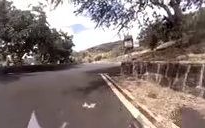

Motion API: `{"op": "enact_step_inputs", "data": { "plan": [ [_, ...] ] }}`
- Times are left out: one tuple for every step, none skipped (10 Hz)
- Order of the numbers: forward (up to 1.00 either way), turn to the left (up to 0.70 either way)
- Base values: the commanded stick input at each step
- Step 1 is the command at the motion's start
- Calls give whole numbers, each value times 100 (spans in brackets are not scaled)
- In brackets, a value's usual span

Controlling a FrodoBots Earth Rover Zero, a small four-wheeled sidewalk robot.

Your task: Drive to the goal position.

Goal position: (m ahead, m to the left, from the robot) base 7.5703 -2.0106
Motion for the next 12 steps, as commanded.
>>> {"op": "enact_step_inputs", "data": {
  "plan": [
    [85,0],
    [85,0],
    [85,0],
    [85,0],
    [85,0],
    [85,28],
    [85,15],
    [85,3],
    [85,0],
    [85,0],
    [85,0],
    [85,0]
  ]
}}
